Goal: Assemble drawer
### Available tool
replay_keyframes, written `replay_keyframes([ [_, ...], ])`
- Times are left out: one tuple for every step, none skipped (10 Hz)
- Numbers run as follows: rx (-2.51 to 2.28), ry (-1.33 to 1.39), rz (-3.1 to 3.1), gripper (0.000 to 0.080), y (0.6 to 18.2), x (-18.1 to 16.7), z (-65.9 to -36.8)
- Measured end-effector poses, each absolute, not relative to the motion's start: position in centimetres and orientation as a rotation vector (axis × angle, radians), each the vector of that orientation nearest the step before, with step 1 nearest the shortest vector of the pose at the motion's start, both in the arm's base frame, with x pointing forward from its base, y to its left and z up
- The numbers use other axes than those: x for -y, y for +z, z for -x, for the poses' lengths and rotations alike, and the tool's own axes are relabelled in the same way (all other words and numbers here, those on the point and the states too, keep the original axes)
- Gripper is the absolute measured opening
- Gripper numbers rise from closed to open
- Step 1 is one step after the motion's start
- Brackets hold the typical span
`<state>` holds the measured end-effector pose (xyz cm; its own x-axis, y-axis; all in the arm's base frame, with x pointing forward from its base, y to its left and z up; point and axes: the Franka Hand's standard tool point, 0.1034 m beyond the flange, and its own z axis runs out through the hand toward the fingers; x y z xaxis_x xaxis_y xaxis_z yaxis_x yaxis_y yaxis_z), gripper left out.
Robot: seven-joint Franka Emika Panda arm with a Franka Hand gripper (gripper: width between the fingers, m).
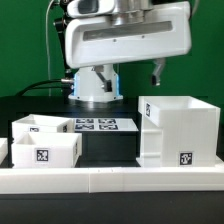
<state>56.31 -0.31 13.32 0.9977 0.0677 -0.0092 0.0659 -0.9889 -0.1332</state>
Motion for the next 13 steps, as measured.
replay_keyframes([
  [0.137, 0.023, 3.010, 0.0649, 12.9, 2.6, -55.7],
  [0.162, 0.013, 3.013, 0.0649, 12.5, 4.7, -55.6],
  [0.183, 0.006, 3.014, 0.0649, 12.3, 6.0, -55.6],
  [0.186, 0.008, 3.014, 0.0649, 12.0, 6.6, -55.5],
  [0.189, 0.008, 3.013, 0.0649, 12.1, 6.2, -55.6],
  [0.193, 0.009, 3.013, 0.0649, 12.0, 6.2, -55.6],
  [0.192, 0.010, 3.013, 0.0649, 12.0, 6.2, -55.6],
  [0.192, 0.010, 3.013, 0.0649, 12.0, 6.2, -55.6],
  [0.188, 0.012, 3.015, 0.0649, 11.9, 6.3, -55.5],
  [0.148, 0.024, 3.045, 0.0649, 11.2, 6.8, -55.5],
  [0.115, 0.018, 3.073, 0.0649, 10.4, 7.0, -55.6],
  [0.088, 0.014, 3.080, 0.0649, 9.6, 7.1, -55.7],
  [0.092, 0.015, 3.086, 0.0649, 8.8, 7.1, -55.6],
])
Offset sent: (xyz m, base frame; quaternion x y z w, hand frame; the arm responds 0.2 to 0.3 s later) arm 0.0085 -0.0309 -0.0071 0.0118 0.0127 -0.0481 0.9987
